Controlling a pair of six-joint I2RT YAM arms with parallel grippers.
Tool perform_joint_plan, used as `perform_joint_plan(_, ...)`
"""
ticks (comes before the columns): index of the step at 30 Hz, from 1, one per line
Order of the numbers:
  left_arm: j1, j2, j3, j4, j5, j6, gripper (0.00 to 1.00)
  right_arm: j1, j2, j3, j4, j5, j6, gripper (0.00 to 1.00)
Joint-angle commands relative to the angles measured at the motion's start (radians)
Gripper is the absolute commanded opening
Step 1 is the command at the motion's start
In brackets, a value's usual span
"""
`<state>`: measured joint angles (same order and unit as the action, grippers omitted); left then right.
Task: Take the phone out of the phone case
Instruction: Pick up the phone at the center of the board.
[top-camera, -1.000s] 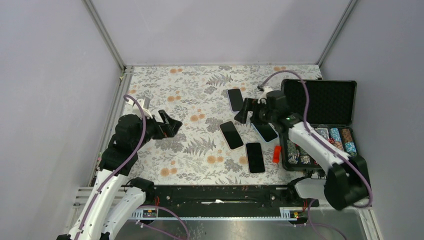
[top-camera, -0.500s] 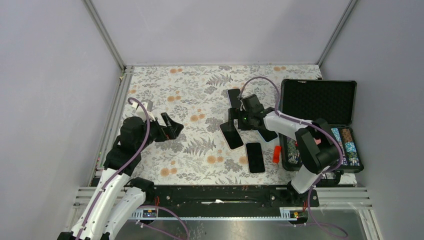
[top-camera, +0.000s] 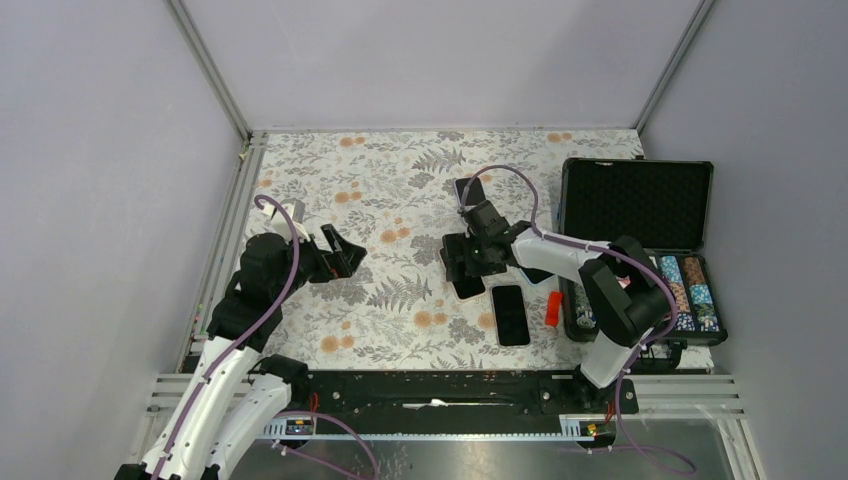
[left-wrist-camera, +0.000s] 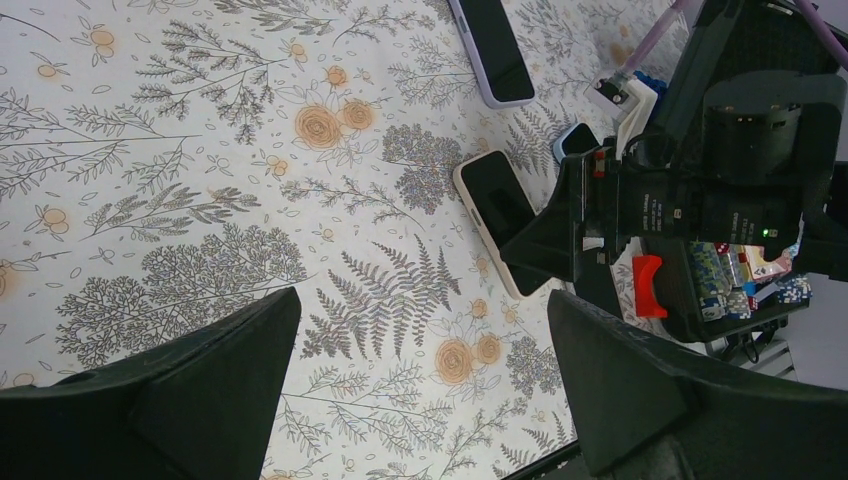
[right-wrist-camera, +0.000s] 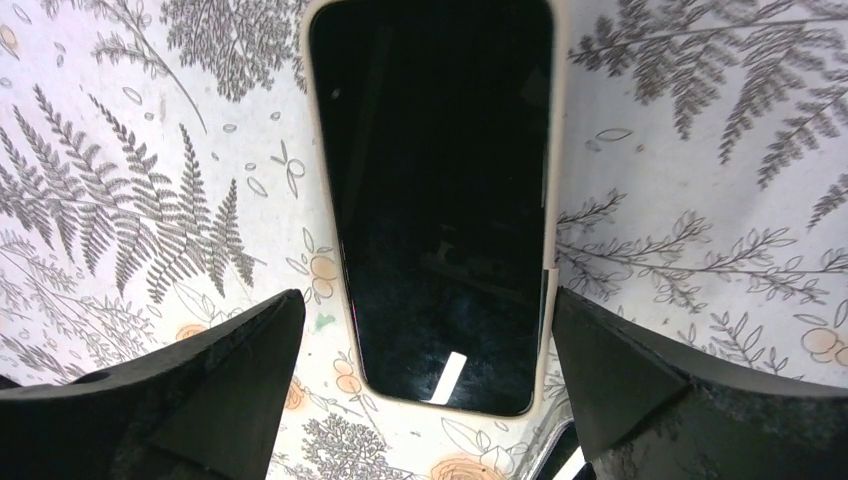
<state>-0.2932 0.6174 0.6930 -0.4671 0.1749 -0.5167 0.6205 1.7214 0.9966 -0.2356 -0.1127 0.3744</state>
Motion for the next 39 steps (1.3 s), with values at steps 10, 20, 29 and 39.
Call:
perform_joint_plan(10,0.003,-0.004,-0.002,0.029,-0.049,0.006,0.99,0.140,0.093,0.118,-0.224,0.313,0.055,1.00)
perform_joint_plan(20,0.003,0.006,-0.001,0.028,-0.065,-0.001,0.99,0.154,0.117,0.085,-0.226,0.329,0.134,0.96)
perform_joint_plan(29,0.004,0.019,-0.001,0.028,-0.048,-0.013,0.99,0.154,0.145,0.090,-0.201,0.249,0.183,0.62)
perform_joint_plan(39,0.003,0.128,-0.045,0.119,0.092,-0.147,0.99,0.151,-0.013,0.039,-0.033,0.102,0.192,0.44)
